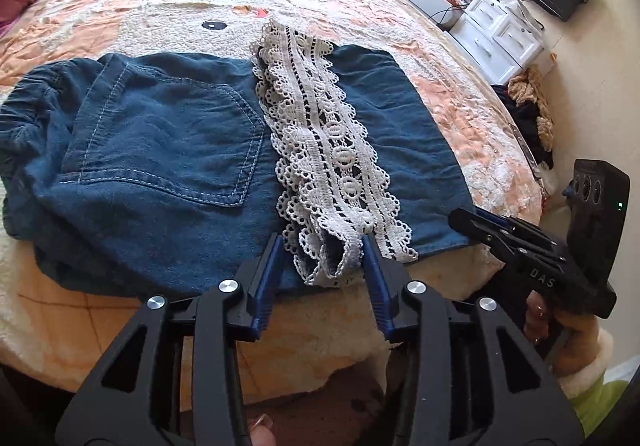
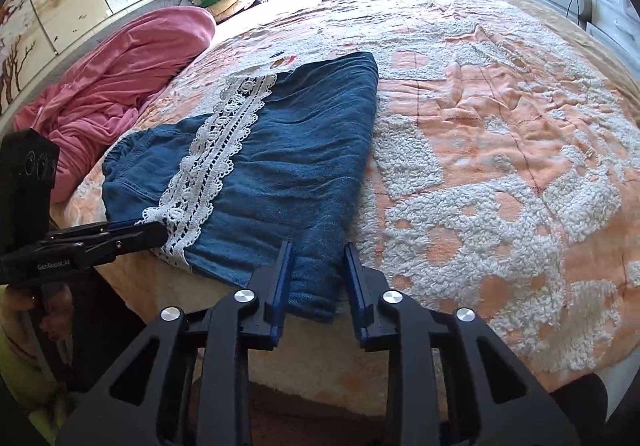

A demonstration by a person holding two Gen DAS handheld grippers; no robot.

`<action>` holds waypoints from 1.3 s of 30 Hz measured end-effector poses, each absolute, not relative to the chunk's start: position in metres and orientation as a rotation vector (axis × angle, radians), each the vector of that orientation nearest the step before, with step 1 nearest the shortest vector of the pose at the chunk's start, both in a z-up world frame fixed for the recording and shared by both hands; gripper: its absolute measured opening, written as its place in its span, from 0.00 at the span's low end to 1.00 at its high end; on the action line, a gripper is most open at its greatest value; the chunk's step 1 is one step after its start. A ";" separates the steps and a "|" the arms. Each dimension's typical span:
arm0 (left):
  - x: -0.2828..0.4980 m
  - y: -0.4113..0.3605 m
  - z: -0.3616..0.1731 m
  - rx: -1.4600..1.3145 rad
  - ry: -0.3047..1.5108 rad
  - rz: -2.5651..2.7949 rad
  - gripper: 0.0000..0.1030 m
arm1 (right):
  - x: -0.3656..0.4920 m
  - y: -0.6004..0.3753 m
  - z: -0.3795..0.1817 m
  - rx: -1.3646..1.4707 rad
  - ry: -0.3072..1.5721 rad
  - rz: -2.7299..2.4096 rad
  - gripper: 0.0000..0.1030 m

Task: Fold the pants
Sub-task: 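Release the lace hem and withdraw both tools from the folded pants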

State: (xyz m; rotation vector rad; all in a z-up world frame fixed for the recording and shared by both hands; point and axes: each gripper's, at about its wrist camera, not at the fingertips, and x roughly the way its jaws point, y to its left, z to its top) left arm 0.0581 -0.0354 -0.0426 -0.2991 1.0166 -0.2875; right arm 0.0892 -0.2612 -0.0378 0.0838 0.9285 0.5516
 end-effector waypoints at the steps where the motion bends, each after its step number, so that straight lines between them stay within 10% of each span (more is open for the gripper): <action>1: 0.058 -0.034 -0.043 -0.298 1.015 -0.288 0.33 | 0.088 -0.262 -0.036 0.078 0.922 0.544 0.31; 3: 0.057 -0.034 -0.043 -0.293 1.012 -0.285 0.33 | 0.083 -0.263 -0.029 0.045 0.889 0.501 0.43; 39: 0.028 0.002 -0.007 -0.235 0.886 -0.188 0.62 | 0.068 -0.220 -0.009 -0.081 0.806 0.585 0.56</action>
